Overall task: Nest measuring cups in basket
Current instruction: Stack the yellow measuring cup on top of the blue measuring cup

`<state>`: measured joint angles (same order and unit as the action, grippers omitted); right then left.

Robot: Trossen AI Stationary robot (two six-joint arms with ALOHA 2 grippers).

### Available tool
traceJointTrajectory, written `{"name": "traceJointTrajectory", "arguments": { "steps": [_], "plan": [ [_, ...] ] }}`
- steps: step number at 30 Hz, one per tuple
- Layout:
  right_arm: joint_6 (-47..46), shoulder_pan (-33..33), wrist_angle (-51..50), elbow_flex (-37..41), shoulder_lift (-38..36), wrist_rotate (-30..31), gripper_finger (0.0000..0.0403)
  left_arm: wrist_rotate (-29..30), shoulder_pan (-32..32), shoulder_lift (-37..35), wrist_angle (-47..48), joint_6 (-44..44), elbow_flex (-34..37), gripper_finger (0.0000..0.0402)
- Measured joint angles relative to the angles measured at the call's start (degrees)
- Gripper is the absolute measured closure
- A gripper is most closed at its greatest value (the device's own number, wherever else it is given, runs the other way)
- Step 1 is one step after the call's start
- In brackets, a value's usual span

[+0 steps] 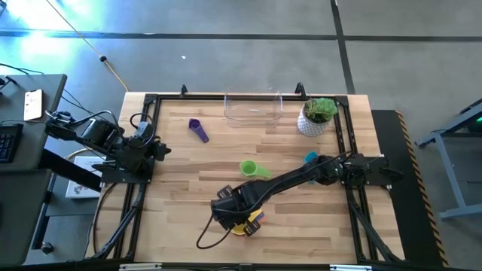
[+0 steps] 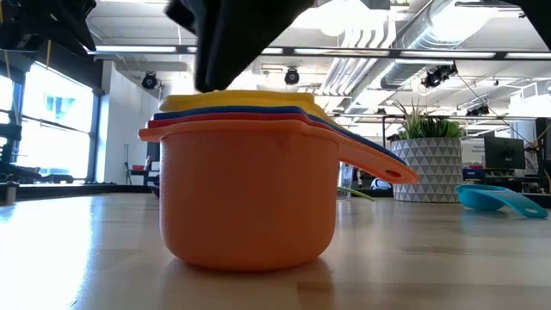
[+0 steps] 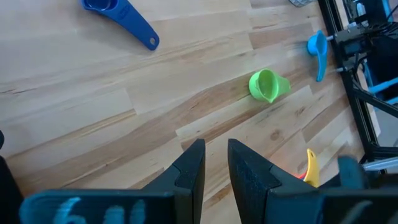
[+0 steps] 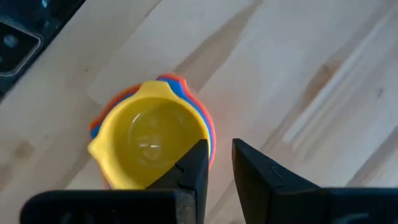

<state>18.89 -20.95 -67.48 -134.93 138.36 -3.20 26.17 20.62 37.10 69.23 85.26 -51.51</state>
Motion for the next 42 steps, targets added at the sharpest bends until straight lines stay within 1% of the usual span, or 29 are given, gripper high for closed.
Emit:
{"name": "traceJointTrajectory", "arguments": {
  "steps": [4,7,9,11,13,18,22,27,34,38,42],
  "plan": [
    [-9.46,0.30,-4.69,0.09,-0.74,-0.43,0.0339,-0.23,0.01,0.00,0.00,-1.48,0.00,0.0341],
    [-17.16,0.33,-7.69,0.09,-0.89,-3.19,0.0339,-0.34,0.00,0.00,-0.02,-2.88,0.00,0.0341],
    [-21.07,0.03,-8.87,0.12,-0.89,-4.55,0.0339,-0.33,0.00,0.00,-0.02,-3.60,0.00,0.0341],
    [-23.46,-0.83,-8.46,0.13,-0.89,-4.28,0.0339,-0.35,0.00,0.00,-0.02,-4.65,0.00,0.0341],
    [-24.82,-1.51,-8.14,0.13,-0.89,-3.62,0.0339,-0.33,0.00,0.00,-0.02,-5.73,0.00,0.0341],
    [-26.69,-1.87,-6.41,0.26,-0.45,-5.50,0.0339,-0.33,0.00,0.00,-0.02,-7.08,0.00,0.0341],
    [-30.37,-1.53,-5.34,2.53,-0.26,-5.81,0.0339,-0.35,0.00,0.00,-0.02,-8.38,0.00,0.0341],
    [-34.32,-1.45,-5.58,4.61,-0.19,-3.04,0.0339,-0.33,0.00,-0.01,-0.03,-9.45,0.00,0.0341],
    [-37.04,-1.45,-5.41,4.59,-0.19,-3.46,0.0339,-0.33,0.00,-0.02,-0.02,-9.46,0.00,0.0341],
    [-38.56,-1.46,-5.52,4.59,-0.19,-7.04,0.0339,-0.33,0.00,-0.02,-0.02,-9.47,0.00,0.0341],
    [-39.44,-1.96,-5.52,4.59,-0.19,-9.32,0.0339,-0.33,0.00,-0.02,-0.02,-9.47,0.00,0.0341]
  ]
}}
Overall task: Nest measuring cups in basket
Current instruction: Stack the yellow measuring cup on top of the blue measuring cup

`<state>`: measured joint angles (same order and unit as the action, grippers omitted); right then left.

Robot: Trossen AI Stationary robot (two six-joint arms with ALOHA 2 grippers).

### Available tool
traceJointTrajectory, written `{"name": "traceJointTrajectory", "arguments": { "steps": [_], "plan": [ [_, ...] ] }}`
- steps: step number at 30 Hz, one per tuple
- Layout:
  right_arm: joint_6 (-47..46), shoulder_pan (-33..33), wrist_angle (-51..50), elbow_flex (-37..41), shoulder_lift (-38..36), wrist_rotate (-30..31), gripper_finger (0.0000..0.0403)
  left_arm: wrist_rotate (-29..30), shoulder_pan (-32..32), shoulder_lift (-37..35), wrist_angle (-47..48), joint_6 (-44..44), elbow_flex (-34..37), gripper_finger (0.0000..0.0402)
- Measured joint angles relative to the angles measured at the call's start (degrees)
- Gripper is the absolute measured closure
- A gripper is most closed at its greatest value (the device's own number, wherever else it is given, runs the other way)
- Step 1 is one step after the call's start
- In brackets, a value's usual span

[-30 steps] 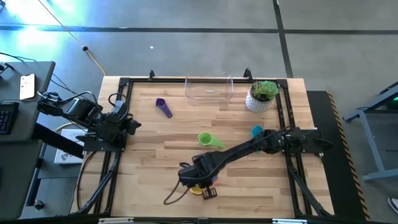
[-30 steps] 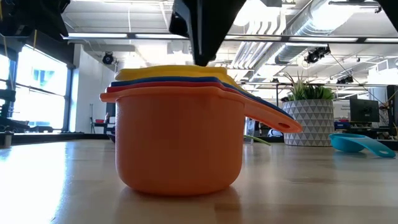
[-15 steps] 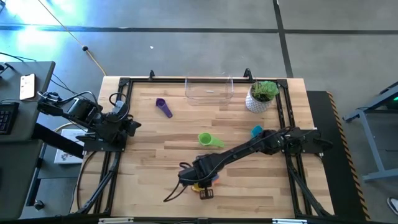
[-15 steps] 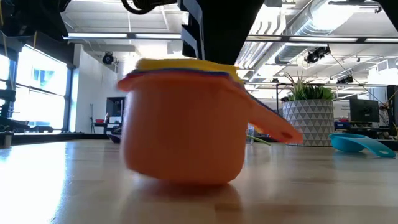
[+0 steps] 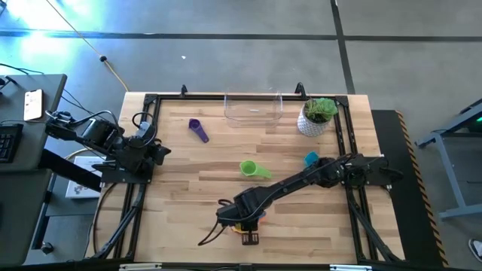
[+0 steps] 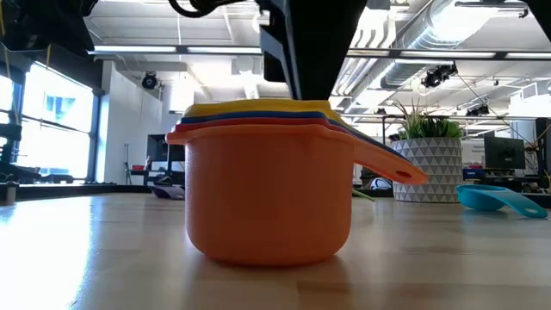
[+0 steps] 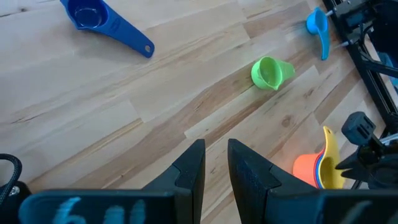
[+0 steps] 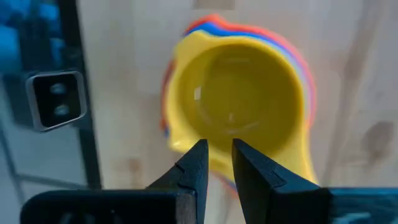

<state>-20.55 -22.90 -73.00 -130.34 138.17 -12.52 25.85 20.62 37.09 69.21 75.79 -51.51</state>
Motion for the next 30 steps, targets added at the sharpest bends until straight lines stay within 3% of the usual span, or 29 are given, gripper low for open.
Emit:
{"name": "traceJointTrajectory", "arguments": {
  "steps": [21,30],
  "plan": [
    [-1.67,-1.11,7.95,-0.07,0.96,-1.94,0.0339,-2.50,0.01,0.02,0.00,-1.51,0.00,0.0341],
    [-2.11,-0.21,4.54,-0.49,0.96,2.12,0.0339,-3.34,0.04,-0.01,0.02,-1.51,0.00,0.0341]
  ]
}}
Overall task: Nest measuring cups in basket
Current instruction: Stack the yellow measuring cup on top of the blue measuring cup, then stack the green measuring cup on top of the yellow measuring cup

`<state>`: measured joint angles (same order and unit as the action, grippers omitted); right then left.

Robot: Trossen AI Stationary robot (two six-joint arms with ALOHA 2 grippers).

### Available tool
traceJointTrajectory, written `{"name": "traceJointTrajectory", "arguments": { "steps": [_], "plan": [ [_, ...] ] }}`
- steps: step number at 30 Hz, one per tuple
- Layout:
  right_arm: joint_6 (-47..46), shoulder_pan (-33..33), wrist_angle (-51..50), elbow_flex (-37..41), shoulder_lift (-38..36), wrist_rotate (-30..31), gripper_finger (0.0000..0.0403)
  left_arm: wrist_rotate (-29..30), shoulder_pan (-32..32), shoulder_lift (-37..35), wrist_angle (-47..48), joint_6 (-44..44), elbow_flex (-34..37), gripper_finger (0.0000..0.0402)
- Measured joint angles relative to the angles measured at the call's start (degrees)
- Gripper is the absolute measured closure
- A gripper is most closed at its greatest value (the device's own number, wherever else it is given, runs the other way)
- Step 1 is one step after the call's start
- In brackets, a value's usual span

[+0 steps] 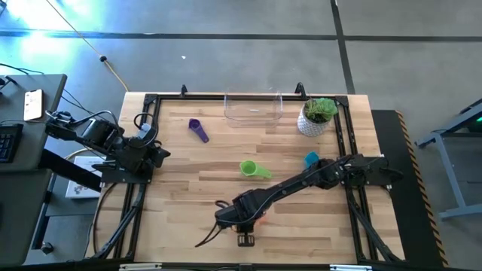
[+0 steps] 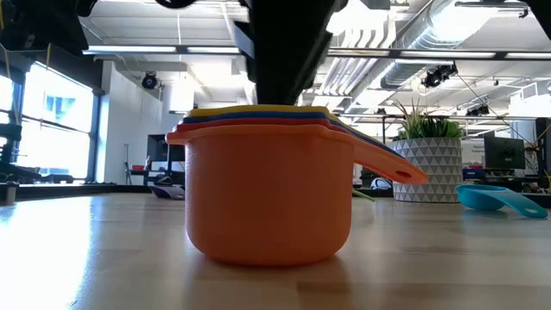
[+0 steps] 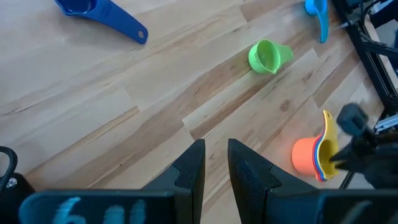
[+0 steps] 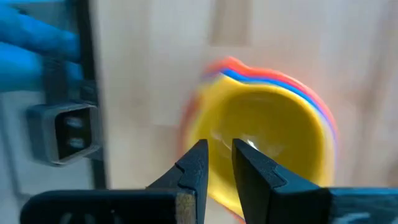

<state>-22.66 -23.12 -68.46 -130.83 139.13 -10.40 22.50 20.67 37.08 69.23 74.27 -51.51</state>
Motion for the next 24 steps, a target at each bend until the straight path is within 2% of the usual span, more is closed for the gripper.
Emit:
{"name": "traceJointTrajectory", "arguments": {
  "steps": [7,24],
  "plan": [
    [1.13,2.91,-8.55,-4.23,-0.84,7.81,0.0339,0.07,0.00,0.02,-0.02,-1.04,0.00,0.0341],
    [12.37,14.36,-14.18,-3.36,-6.61,14.01,0.0339,0.35,0.02,0.02,0.03,-1.92,0.00,0.0341]
  ]
}}
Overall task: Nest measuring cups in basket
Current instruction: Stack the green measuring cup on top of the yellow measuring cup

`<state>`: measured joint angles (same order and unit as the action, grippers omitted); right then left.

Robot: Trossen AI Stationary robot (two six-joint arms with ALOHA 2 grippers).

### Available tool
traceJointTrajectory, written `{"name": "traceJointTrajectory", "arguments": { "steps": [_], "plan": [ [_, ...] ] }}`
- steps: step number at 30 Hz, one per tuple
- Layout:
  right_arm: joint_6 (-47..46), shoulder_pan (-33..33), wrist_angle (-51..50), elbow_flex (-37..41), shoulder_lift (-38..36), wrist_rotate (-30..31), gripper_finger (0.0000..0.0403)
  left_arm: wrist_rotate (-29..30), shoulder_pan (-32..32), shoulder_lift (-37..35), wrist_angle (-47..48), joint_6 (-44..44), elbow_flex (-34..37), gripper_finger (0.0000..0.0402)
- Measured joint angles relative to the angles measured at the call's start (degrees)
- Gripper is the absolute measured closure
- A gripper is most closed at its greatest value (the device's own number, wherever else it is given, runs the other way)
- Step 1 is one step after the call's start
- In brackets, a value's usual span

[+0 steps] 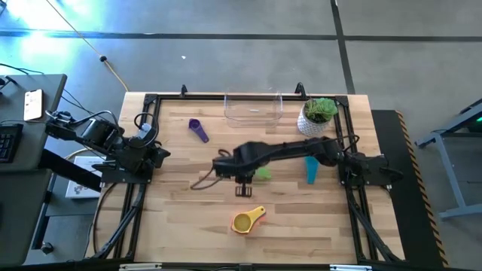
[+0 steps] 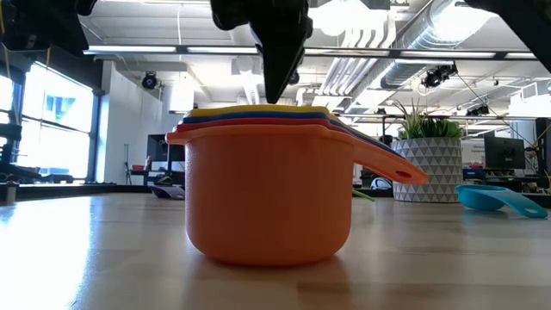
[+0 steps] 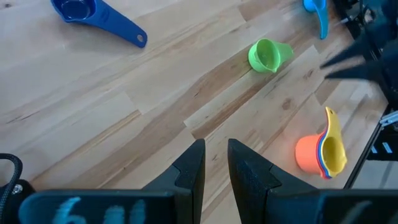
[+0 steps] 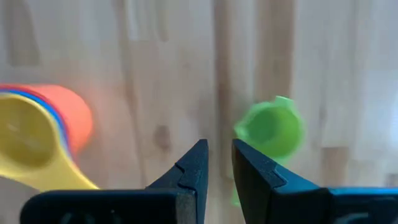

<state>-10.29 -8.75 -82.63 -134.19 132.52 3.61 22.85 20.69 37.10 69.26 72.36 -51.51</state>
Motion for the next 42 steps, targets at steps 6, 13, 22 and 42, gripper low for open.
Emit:
{"name": "traceJointTrajectory", "arguments": {
  "steps": [6,13,22,42],
  "plan": [
    [5.79,4.58,-1.93,0.02,-0.80,0.22,0.0339,0.09,0.00,0.00,0.02,1.10,0.00,0.0341],
    [10.95,10.51,-2.47,0.09,-0.74,-1.19,0.0339,0.21,0.00,0.00,0.06,2.17,0.00,0.0341],
    [15.30,16.57,-2.42,0.09,-0.69,-6.21,0.0339,2.30,0.00,0.00,0.06,3.76,0.00,0.0341],
    [12.47,18.35,20.90,35.00,-13.18,-13.26,0.0339,7.95,-0.02,-0.02,0.11,6.94,0.00,0.0341]
  ]
}}
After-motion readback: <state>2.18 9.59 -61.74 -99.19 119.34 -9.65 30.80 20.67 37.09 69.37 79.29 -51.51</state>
